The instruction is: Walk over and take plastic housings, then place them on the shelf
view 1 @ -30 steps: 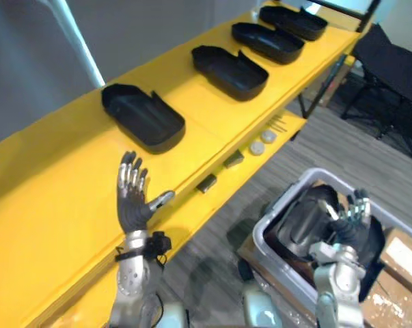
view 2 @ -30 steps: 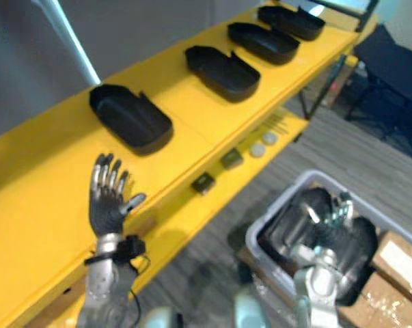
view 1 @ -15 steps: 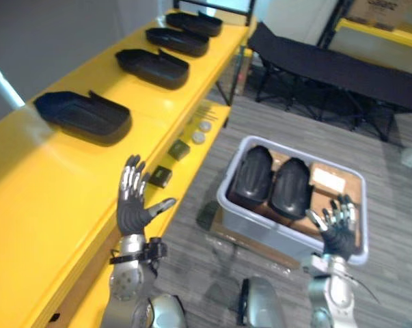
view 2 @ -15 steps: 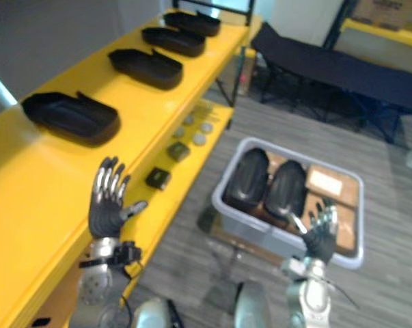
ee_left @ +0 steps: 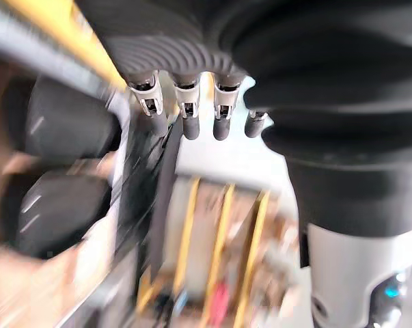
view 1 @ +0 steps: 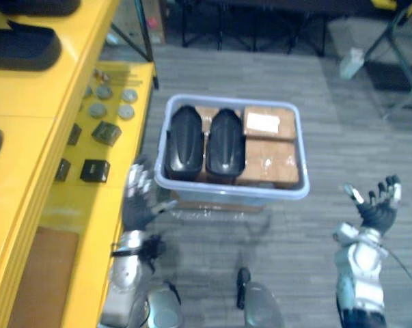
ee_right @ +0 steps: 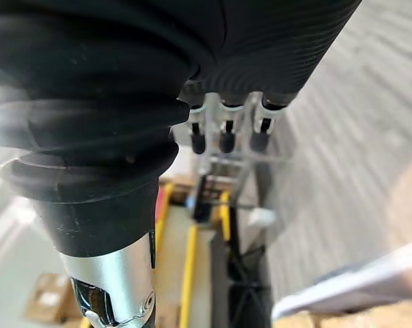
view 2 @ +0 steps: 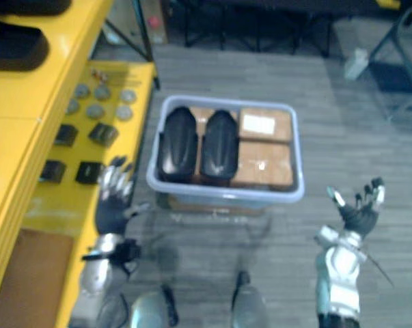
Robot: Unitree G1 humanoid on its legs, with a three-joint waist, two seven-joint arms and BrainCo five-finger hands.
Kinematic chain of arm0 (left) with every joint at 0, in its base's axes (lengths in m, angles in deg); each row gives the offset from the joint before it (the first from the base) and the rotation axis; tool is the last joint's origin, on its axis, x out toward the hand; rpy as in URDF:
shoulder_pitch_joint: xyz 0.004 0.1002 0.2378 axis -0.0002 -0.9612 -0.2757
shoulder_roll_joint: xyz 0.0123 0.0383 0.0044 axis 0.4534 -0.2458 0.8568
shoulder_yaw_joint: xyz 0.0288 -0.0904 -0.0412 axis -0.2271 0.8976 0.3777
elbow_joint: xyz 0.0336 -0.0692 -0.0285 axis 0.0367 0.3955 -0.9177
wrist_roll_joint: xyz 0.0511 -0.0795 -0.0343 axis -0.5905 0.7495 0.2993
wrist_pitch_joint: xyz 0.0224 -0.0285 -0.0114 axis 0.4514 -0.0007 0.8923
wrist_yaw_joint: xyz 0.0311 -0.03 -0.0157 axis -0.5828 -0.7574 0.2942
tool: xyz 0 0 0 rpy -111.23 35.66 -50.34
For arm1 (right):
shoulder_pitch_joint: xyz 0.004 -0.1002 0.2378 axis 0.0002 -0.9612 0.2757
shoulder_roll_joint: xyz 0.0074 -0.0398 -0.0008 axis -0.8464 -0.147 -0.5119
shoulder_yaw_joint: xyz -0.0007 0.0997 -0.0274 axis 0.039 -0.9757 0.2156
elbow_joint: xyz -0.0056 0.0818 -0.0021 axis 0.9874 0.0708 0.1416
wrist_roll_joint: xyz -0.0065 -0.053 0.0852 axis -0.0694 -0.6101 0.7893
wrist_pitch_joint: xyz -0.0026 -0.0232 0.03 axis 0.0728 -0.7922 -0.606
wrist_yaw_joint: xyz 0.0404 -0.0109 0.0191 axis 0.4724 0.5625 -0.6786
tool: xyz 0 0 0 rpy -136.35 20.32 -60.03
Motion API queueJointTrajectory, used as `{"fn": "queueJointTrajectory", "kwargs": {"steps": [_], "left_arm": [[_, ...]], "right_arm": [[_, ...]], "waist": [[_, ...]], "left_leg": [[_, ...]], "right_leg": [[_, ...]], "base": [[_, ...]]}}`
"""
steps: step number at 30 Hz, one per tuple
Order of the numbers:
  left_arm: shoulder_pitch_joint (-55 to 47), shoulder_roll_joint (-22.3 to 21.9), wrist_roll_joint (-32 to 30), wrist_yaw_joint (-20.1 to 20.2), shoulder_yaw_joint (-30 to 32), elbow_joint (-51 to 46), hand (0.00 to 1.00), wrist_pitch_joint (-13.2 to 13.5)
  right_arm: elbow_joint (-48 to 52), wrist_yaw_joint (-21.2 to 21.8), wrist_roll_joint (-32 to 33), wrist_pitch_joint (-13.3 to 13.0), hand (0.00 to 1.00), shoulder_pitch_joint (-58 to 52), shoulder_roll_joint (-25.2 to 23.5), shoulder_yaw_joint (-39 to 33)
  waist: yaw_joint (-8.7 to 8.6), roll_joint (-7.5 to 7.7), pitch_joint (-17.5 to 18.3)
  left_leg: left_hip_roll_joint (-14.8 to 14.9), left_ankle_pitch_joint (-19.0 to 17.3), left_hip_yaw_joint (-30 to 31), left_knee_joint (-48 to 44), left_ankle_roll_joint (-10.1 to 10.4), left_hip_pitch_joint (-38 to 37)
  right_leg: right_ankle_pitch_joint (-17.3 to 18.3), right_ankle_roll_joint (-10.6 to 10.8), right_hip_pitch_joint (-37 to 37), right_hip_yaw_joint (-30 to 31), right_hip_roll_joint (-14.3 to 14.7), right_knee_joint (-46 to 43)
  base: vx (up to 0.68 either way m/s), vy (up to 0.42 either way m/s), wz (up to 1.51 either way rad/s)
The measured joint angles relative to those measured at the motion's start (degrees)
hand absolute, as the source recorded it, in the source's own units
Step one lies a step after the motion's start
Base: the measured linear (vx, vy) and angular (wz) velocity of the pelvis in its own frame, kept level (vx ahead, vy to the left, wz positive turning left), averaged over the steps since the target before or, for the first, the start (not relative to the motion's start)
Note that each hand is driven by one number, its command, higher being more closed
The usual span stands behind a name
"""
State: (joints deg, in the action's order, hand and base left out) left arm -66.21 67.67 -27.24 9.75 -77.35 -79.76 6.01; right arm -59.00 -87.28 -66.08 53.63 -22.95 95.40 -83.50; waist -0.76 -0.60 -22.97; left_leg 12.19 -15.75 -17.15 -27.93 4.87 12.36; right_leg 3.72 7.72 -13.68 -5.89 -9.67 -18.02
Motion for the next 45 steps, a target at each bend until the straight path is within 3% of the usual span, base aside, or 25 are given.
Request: {"fn": "queueJointTrajectory", "kwargs": {"steps": [6, 9, 13, 17, 20, 25, 31, 37, 39, 45], "left_arm": [[3.05, 0.2, -10.21, -3.86, -2.71, 13.12, 0.0, -4.33], [3.23, 0.17, -13.05, -4.29, -3.16, 20.6, 0.0, -5.26], [2.67, -0.02, -14.35, -6.75, -4.07, 30.54, 0.0, -5.28], [1.1, -0.05, -14.19, -8.92, -3.36, 37.6, 0.0, -4.77], [0.08, -0.56, -11.76, -8.91, -3.13, 42.86, 0.0, -4.08], [0.96, -2.82, -5.44, -9.34, 0.9, 48.29, 0.0, -0.37], [0.94, -3.4, -2.39, -7.95, 4.04, 51.17, 0.0, 2.76], [0.9, -3.35, 1.68, -6.0, 6.47, 54.21, 0.0, 4.53], [0.89, -3.35, 2.06, -5.34, 6.99, 54.65, 0.0, 4.75], [0.75, -3.3, 3.27, -3.83, 6.17, 56.96, 0.0, 4.8]], "right_arm": [[-13.58, -0.55, 2.92, 1.19, 0.0, 14.77, 5.43, 0.4], [-25.29, -0.22, 3.0, 2.15, 0.0, 25.14, 10.63, 2.79], [-37.6, 2.32, 4.89, 2.44, 0.0, 38.79, 19.36, 6.67], [-43.76, 2.46, 3.89, 4.0, 0.0, 44.89, 22.38, 10.48], [-48.14, 2.08, 3.17, 7.05, 0.0, 48.2, 25.04, 12.46], [-52.69, 1.92, -0.21, 10.42, 0.0, 54.07, 27.47, 13.77], [-56.59, 1.79, -0.95, 15.19, 0.0, 54.54, 30.27, 14.27], [-60.52, 4.81, -5.34, 19.39, 0.0, 55.07, 31.75, 14.66], [-61.69, 6.17, -7.45, 19.85, 0.0, 56.11, 32.36, 14.69], [-61.79, 8.72, -11.8, 19.41, 0.0, 57.37, 34.97, 17.69]], "waist": [[0.66, -0.42, -2.54], [2.36, -0.96, -2.83], [4.07, -4.21, -4.53], [5.77, -5.86, -5.32], [6.49, -7.05, -5.74], [7.17, -9.3, -6.71], [7.96, -9.99, -6.57], [8.27, -10.13, -6.48], [8.51, -10.22, -6.42], [9.99, -12.5, -4.86]], "left_leg": [[-3.89, 1.34, 5.45, 0.4, -1.38, 2.79], [-5.87, 1.99, 6.05, -0.13, -2.43, 4.87], [-8.74, 3.18, 8.18, -0.73, -3.99, 8.69], [-9.78, 3.63, 9.1, -1.6, -4.33, 10.55], [-10.45, 4.0, 10.78, -2.39, -4.59, 12.2], [-11.67, 4.72, 11.4, -2.36, -4.83, 12.86], [-12.76, 6.19, 12.36, -1.09, -4.74, 13.94], [-13.9, 7.25, 13.46, -0.03, -4.65, 13.92], [-14.11, 7.48, 13.49, 0.39, -4.63, 14.0], [-14.57, 7.91, 14.58, 0.58, -4.62, 15.7]], "right_leg": [[-1.82, 0.52, -0.43, -1.84, -2.75, 0.54], [-3.04, 1.36, -1.55, -2.05, -4.8, 1.04], [-5.22, 2.26, -2.58, -4.41, -7.48, 2.72], [-5.33, 2.34, -3.37, -5.48, -8.45, 2.54], [-5.32, 2.35, -3.58, -7.74, -9.16, 1.91], [-5.21, 2.39, -4.41, -8.26, -10.51, 0.26], [-4.31, 2.79, -5.76, -9.35, -11.73, -1.35], [-2.85, 2.79, -6.4, -10.17, -13.13, -3.73], [-2.83, 2.76, -6.64, -10.18, -13.32, -3.73], [-2.54, 2.54, -7.61, -11.39, -13.64, -3.95]], "base": [[-0.06, 0.067, 0.26], [-0.07, 0.097, 0.23], [-0.1, 0.121, 0.32], [-0.05, 0.051, 0.18], [-0.03, 0.026, 0.31], [-0.04, 0.027, 0.11], [-0.02, -0.014, 0.12], [-0.02, -0.029, 0.14], [-0.02, -0.009, 0.05], [0.0, -0.007, 0.11]]}}
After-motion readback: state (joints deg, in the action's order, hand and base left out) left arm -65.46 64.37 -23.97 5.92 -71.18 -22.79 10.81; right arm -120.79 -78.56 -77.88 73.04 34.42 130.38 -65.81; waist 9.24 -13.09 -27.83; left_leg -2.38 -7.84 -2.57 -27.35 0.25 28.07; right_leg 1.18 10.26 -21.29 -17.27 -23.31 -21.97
